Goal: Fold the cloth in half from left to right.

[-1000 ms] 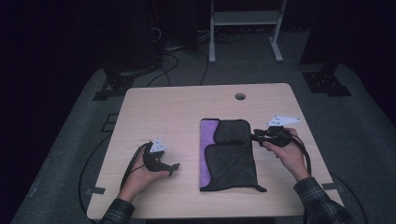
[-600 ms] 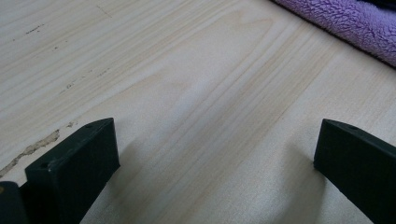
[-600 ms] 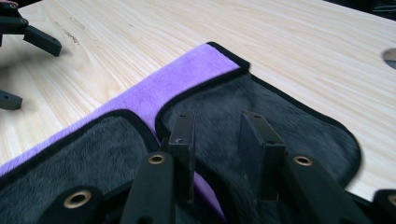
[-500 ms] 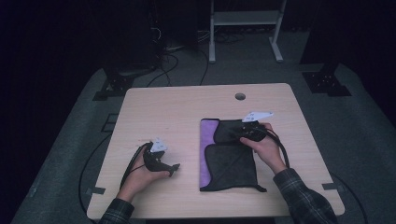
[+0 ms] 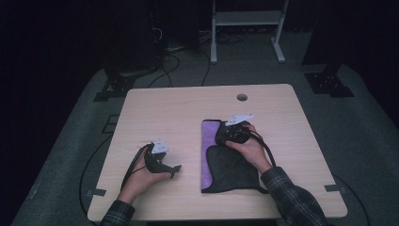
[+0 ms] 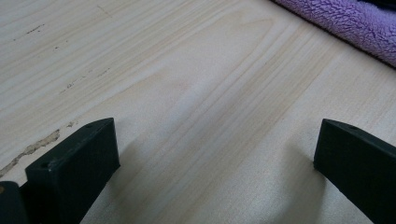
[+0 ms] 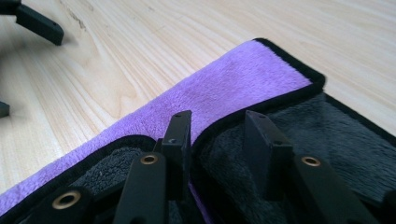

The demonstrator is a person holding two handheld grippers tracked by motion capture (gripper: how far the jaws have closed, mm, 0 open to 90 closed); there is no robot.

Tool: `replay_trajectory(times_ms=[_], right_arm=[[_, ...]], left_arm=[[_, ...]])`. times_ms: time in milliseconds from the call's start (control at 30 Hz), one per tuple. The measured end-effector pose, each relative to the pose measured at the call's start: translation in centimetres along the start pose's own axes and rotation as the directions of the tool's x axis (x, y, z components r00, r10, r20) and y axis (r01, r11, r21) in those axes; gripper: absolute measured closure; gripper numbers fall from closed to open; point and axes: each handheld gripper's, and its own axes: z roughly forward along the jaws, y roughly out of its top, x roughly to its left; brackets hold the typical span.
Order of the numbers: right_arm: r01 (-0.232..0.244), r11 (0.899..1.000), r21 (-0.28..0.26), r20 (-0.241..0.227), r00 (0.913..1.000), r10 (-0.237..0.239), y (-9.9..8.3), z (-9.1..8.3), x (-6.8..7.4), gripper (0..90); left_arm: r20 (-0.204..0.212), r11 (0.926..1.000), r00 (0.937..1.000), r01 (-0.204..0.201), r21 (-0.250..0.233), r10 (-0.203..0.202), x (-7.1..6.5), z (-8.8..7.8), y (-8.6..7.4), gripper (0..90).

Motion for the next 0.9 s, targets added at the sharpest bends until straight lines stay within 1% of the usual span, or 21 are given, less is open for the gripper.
replay_trajectory(times_ms=[133,167,200,233,300,333,433,467,500,533,567,600,700,733,767,800,833,867,900], right_arm=[[0.013,1.000,0.019,0.008,0.9999,-0.013,-0.2,0.6,0.3,60.4],[0.020,0.999,0.028,0.013,0.9997,-0.020,-0.3,0.8,0.5,59.7],[0.041,0.998,0.049,0.033,0.9985,-0.043,-0.6,1.3,0.6,58.9],[0.047,0.997,0.057,0.040,0.9980,-0.049,-0.7,1.5,0.7,58.6],[0.044,0.997,0.065,0.048,0.9977,-0.047,-0.9,1.7,0.8,58.9],[0.051,0.997,0.060,0.054,0.9971,-0.054,-1.0,1.9,0.7,59.7],[0.051,0.997,0.062,0.061,0.9966,-0.055,-1.0,1.9,0.8,62.4],[0.052,0.997,0.063,0.067,0.9962,-0.056,-1.1,1.9,0.9,67.5],[0.052,0.997,0.063,0.067,0.9962,-0.056,-1.1,1.9,0.9,67.5],[0.052,0.997,0.059,0.067,0.9962,-0.055,-1.1,1.9,0.9,74.9],[0.052,0.997,0.059,0.067,0.9962,-0.055,-1.1,1.9,0.9,74.9],[0.057,0.997,0.055,0.068,0.9959,-0.061,-1.1,1.8,0.8,77.6],[0.045,0.998,0.043,0.062,0.9970,-0.047,-0.9,1.4,0.7,82.0],[0.036,0.999,0.035,0.059,0.9976,-0.038,-0.8,1.2,0.6,82.4],[0.036,0.999,0.035,0.059,0.9976,-0.038,-0.8,1.2,0.6,82.4],[0.029,1.000,0.010,0.050,0.9983,-0.029,-0.5,0.6,0.4,82.8],[0.029,1.000,0.010,0.050,0.9983,-0.029,-0.5,0.6,0.4,82.8],[0.016,1.000,-0.015,0.050,0.9986,-0.015,-0.1,0.0,0.1,83.1],[0.016,1.000,-0.015,0.050,0.9986,-0.015,-0.1,0.0,0.1,83.1]], left_arm=[[0.000,1.0000,1.0000,0.001,0.000,-0.001,0.0,0.0,0.0,0.0],[-0.001,1.0000,1.0000,0.001,0.000,-0.001,0.0,0.0,0.0,0.0],[-0.001,1.0000,1.0000,0.001,0.000,-0.001,0.0,0.0,0.0,0.0],[-0.001,1.0000,1.0000,0.001,0.000,-0.001,0.0,0.0,0.0,0.0],[-0.002,1.0000,1.0000,0.002,0.000,-0.002,0.0,0.0,0.0,0.0],[-0.002,1.0000,1.0000,0.002,0.000,-0.002,0.0,0.0,0.0,0.0],[-0.002,1.0000,1.0000,0.002,0.000,-0.002,0.0,0.0,0.0,0.0],[-0.002,1.0000,1.0000,0.002,0.000,-0.002,0.0,0.0,0.0,0.0],[-0.002,1.0000,1.0000,0.002,0.000,-0.002,0.0,0.0,0.0,0.0],[-0.003,1.0000,1.0000,0.003,0.000,-0.003,0.0,0.0,0.0,0.0],[-0.003,1.0000,1.0000,0.003,0.000,-0.003,0.0,0.0,0.0,0.0],[-0.003,1.0000,1.0000,0.003,0.000,-0.003,0.0,0.0,0.0,0.0],[-0.003,1.0000,1.0000,0.004,0.000,-0.004,0.0,0.0,0.0,0.0],[-0.003,1.0000,1.0000,0.003,0.000,-0.003,0.0,0.0,0.0,0.0],[-0.003,1.0000,1.0000,0.003,0.000,-0.003,0.0,0.0,0.0,0.0],[-0.003,1.0000,1.0000,0.003,0.000,-0.003,0.0,0.0,0.0,0.0],[-0.003,1.0000,1.0000,0.003,0.000,-0.003,0.0,0.0,0.0,0.0],[-0.004,1.0000,1.0000,0.004,0.000,-0.004,0.0,0.0,0.0,0.0],[-0.004,1.0000,1.0000,0.004,0.000,-0.004,0.0,0.0,0.0,0.0]])
